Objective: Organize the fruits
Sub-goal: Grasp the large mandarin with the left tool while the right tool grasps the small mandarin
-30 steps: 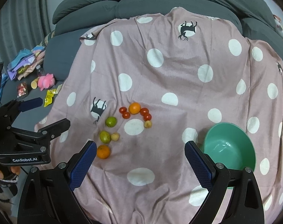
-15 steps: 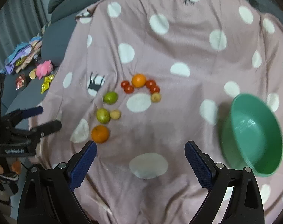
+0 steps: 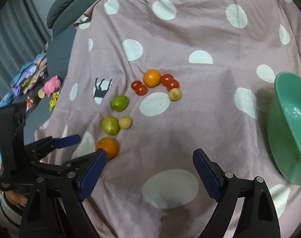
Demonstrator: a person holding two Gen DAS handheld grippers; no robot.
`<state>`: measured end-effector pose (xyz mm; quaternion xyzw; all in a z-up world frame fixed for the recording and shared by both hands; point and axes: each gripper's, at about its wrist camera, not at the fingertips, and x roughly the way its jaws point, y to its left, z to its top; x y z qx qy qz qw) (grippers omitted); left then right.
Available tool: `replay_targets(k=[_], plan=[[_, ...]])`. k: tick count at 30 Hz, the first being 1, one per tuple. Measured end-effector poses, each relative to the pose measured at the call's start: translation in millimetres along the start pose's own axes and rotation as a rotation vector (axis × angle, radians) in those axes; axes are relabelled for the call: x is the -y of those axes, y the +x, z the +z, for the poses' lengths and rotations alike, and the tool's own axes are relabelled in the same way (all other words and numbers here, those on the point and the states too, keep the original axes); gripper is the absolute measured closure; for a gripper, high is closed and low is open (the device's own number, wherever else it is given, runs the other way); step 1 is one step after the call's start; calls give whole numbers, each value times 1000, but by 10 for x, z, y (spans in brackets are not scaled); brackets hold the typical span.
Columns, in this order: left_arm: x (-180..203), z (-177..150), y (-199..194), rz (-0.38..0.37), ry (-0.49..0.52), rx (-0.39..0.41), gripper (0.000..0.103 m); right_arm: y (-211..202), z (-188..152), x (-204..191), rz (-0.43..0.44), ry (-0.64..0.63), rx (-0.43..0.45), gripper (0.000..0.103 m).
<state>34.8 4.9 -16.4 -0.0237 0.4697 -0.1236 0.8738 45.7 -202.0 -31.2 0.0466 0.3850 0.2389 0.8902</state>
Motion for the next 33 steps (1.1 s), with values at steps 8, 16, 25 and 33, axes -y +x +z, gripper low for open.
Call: replay_targets(k=[8, 16, 25, 33], plan=[[146, 47, 304, 63, 125, -48, 60, 101, 113, 89, 5, 9, -2, 18], [-65, 121, 297, -18, 37, -11, 63, 394, 332, 98, 92, 48, -47, 26], [-528, 814, 140, 50, -51, 165, 63, 1001, 818, 150, 223, 264, -50, 35], [-680, 1063, 335, 62, -48, 158, 63, 1495, 1098, 253, 143, 434, -27, 38]])
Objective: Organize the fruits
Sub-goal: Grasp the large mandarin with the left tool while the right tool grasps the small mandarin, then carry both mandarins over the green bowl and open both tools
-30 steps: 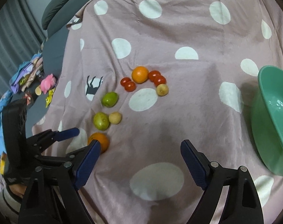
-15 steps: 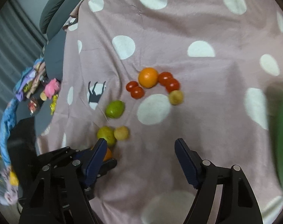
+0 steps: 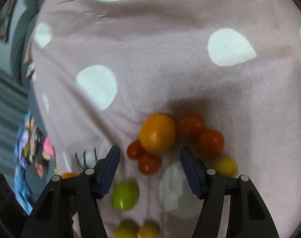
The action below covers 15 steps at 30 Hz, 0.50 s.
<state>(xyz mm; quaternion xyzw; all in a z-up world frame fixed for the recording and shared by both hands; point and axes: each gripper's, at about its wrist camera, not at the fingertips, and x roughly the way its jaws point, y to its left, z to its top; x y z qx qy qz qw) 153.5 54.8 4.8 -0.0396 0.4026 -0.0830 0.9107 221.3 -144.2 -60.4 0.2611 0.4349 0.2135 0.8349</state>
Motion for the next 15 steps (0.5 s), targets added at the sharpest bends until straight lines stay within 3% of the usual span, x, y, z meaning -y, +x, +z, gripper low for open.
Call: replay_targets(k=[3, 4, 5, 6, 10, 15], plan=[[-26, 29, 45, 2, 5, -7, 63, 55, 73, -85, -34, -20, 21, 41], [-30, 38, 59, 3, 7, -8, 63, 86, 91, -119, -50, -30, 18, 46], [-25, 51, 76, 4, 8, -9, 63, 117, 112, -147, -65, -40, 10, 59], [-20, 55, 83, 5, 8, -11, 63, 149, 119, -176, -79, -55, 0, 61], [27, 63, 73, 10, 18, -14, 63, 111, 69, -217, -90, -90, 9, 62], [92, 41, -48, 18, 34, -14, 63, -177, -98, -202, -33, -88, 4, 62]])
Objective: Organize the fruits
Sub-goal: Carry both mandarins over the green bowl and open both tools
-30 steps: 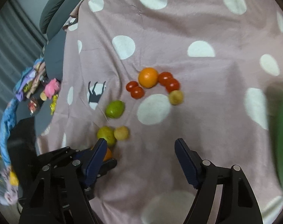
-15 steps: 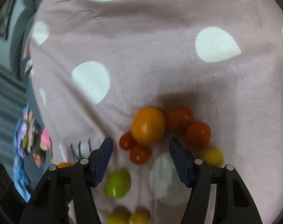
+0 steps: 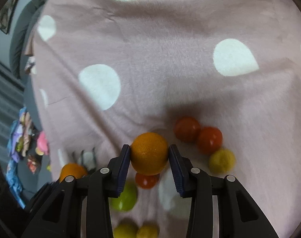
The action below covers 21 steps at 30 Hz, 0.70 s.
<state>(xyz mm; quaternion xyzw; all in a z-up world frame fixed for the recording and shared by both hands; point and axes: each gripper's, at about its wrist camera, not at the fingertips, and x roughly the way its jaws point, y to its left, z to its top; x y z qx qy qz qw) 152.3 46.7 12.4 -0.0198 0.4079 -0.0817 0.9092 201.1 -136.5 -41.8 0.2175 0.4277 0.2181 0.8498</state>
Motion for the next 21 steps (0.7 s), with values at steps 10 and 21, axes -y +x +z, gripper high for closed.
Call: replay_targets(k=[10, 21], plan=[[542, -152, -374, -41, 82, 4, 63, -830, -311, 218, 69, -25, 65, 62], [1515, -216, -580, -145, 225, 17, 63, -1785, -577, 841, 9, 12, 217, 62]])
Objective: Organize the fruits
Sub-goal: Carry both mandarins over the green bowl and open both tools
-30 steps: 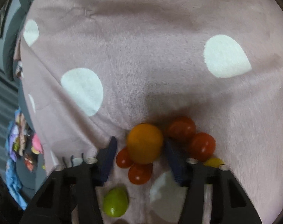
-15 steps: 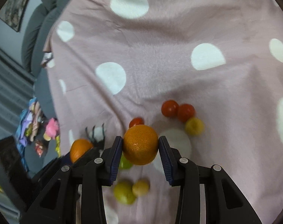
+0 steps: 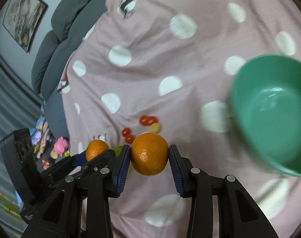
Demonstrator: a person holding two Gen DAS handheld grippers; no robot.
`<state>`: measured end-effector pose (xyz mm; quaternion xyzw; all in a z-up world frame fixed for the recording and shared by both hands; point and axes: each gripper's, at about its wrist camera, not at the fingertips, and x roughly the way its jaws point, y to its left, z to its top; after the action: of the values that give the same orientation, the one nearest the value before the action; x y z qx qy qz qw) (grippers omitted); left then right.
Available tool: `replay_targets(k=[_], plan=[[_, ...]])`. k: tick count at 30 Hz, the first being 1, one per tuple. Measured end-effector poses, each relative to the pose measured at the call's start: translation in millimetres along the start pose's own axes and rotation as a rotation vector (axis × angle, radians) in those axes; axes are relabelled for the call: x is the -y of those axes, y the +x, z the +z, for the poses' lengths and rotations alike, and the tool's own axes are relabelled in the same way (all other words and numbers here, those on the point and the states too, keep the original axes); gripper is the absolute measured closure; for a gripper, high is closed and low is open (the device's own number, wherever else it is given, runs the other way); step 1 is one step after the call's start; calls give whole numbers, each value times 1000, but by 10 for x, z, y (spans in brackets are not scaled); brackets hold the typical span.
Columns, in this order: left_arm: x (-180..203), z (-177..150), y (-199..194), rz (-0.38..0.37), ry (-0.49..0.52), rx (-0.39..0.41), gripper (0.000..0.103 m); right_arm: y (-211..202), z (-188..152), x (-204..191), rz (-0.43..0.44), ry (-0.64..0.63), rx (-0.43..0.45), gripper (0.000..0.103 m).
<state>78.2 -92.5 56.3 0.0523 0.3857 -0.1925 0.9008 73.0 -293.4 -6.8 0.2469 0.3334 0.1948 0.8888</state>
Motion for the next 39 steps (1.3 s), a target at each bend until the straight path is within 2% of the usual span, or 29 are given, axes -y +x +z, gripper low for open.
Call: replay_targets(k=[5, 13, 21, 24, 29, 31, 35, 36, 38, 39], plan=[[496, 182, 97, -55, 76, 16, 62, -335, 69, 264, -86, 1, 77, 62], [1133, 476, 419, -128, 167, 17, 62, -605, 147, 677, -216, -12, 134, 61], [1491, 577, 796, -192, 214, -17, 62, -672, 169, 966, -380, -68, 160, 61], [1579, 574, 929, -192, 222, -36, 61, -650, 181, 1085, -424, -65, 169, 61], [1634, 527, 1120, -179, 236, -81, 61, -570, 159, 1187, -484, -79, 124, 61], [1626, 496, 1133, -177, 240, -79, 59, -534, 142, 1204, -503, -83, 106, 61], [1597, 499, 1114, -166, 237, -66, 44, -552, 132, 1177, -553, -111, 116, 61], [1585, 506, 1095, -173, 231, -63, 44, -580, 140, 1163, -560, -114, 124, 60], [1582, 515, 1014, -155, 227, -36, 32, -641, 144, 1130, -566, -118, 141, 57], [1570, 516, 978, -146, 226, -27, 30, -669, 136, 1113, -570, -121, 147, 57]])
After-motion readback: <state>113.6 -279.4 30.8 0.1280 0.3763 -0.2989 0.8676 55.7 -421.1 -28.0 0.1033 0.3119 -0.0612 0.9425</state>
